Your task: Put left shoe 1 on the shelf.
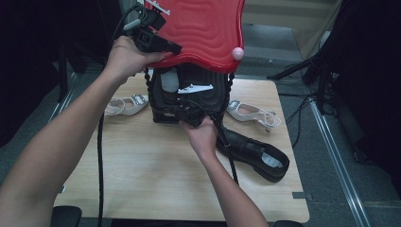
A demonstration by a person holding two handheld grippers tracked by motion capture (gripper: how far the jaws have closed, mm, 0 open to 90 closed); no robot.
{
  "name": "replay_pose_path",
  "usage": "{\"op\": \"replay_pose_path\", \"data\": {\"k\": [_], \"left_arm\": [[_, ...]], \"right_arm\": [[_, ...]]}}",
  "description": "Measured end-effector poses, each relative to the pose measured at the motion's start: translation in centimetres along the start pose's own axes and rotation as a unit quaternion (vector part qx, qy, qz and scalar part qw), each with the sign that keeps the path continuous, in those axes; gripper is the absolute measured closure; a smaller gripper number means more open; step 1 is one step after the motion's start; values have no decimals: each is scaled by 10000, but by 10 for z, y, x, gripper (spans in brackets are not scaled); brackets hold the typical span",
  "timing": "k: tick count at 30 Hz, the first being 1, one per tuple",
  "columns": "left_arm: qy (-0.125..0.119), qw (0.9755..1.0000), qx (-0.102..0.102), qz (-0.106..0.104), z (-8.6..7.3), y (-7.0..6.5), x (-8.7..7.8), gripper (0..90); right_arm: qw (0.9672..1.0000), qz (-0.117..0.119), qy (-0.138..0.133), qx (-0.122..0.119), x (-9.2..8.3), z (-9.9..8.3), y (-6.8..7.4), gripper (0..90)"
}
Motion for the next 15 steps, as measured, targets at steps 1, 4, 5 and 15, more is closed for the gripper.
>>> {"op": "replay_pose_path", "data": {"k": [1, 4, 5, 15], "left_arm": [[0, 10000, 0, 0, 0, 0, 0, 869], [-29, 9998, -107, -145, 0, -2, -7, 808], [3, 9999, -79, -149, 0, -3, -8, 803], [-70, 9994, -2, -347, -11, -17, -24, 623]], "right_arm": [[10000, 0, 0, 0, 0, 0, 0, 900], [9999, 83, 14, -99, -13, -10, 3, 869], [9999, 144, 11, -89, -16, -12, 3, 859], [9988, 297, -82, -383, -43, -35, -1, 763]]}}
Point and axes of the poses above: each handheld gripper's, and its own axes: x roughly forward along the jaws, z roughly out of its top, y roughly to its left, the point moved 5 cm from there along x, roughly forward along the jaws, and after that the axes turned 7 degrees about y, right-handed, at the moved point
